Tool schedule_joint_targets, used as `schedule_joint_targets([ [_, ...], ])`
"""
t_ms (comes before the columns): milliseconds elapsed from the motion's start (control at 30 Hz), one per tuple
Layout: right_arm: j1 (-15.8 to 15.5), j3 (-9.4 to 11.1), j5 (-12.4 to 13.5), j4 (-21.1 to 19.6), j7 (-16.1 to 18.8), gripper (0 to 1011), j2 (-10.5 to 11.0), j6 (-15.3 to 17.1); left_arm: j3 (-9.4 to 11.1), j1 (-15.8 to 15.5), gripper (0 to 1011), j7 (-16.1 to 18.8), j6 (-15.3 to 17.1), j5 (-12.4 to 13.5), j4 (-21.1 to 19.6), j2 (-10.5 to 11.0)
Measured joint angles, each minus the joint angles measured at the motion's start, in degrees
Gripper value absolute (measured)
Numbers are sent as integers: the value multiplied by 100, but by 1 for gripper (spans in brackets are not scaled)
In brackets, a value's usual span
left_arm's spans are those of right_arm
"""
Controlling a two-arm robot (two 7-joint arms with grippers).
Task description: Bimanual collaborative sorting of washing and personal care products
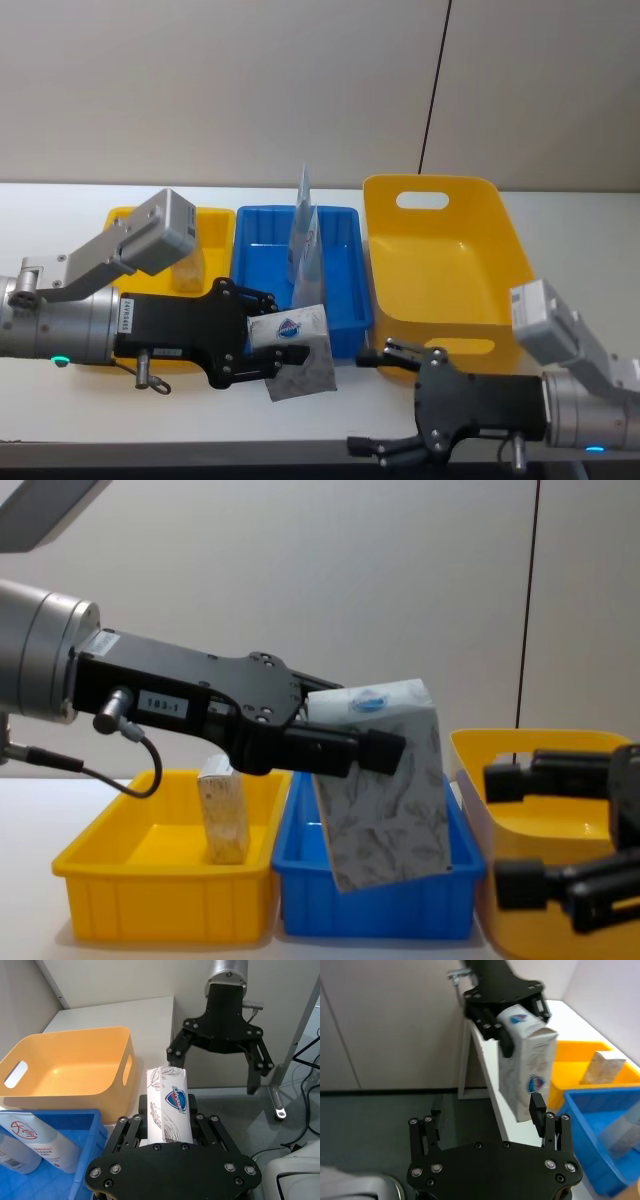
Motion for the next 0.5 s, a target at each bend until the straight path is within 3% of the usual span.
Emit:
schedule_joint_targets([
  [167, 218, -212, -266, 194, 209, 1002, -51, -337, 0, 1, 367, 0, 0, 0, 0, 0],
  [500, 543, -459, -750, 488, 291, 1002, -171, -912, 0, 0, 367, 0, 0, 0, 0, 0],
])
